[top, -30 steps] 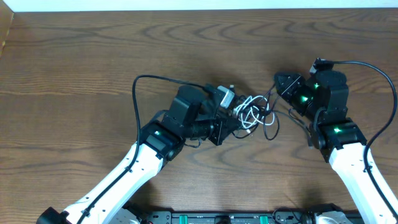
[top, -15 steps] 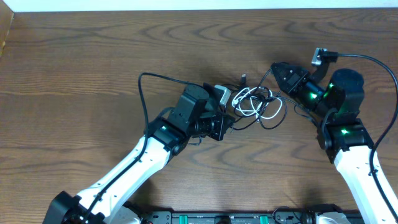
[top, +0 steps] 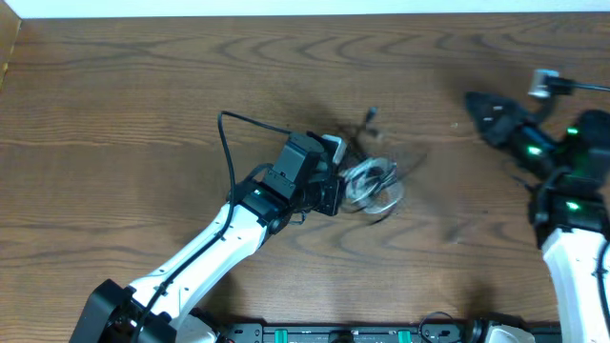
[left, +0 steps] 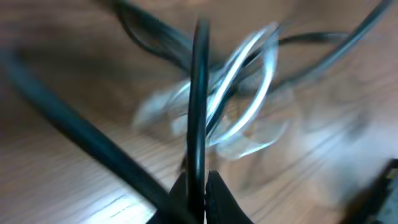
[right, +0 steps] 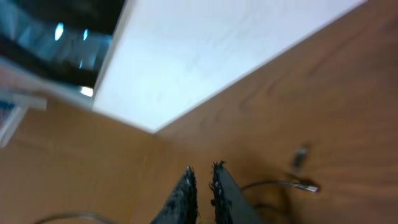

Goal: Untangle cables

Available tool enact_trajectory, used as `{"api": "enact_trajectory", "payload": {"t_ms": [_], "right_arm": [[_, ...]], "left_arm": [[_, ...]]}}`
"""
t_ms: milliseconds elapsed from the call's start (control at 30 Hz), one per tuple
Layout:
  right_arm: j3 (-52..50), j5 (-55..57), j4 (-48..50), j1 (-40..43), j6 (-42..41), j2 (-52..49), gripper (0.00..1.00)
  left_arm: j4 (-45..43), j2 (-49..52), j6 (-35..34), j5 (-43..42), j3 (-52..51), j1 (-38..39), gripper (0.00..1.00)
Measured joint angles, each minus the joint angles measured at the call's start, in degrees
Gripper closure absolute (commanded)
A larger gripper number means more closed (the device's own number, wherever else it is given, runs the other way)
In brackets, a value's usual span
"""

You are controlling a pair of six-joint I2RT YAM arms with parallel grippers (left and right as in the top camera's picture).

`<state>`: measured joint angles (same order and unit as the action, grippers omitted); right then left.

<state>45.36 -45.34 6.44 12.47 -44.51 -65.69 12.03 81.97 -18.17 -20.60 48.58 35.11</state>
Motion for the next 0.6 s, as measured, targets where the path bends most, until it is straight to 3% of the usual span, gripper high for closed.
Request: {"api": "enact_trajectory", "payload": {"t_ms": [333, 600], "right_arm": [[0.0, -7.0, -0.2, 14.6, 3.7, 1.0, 0.91], [0.0, -7.8, -0.2, 17.0, 7.9, 1.0, 0.91]], "left_arm": [[1.0, 0.0, 0.0, 8.1, 0.0, 0.0, 0.92], [3.0, 0.0, 0.0, 15.3, 0.0, 0.0, 0.92]]}}
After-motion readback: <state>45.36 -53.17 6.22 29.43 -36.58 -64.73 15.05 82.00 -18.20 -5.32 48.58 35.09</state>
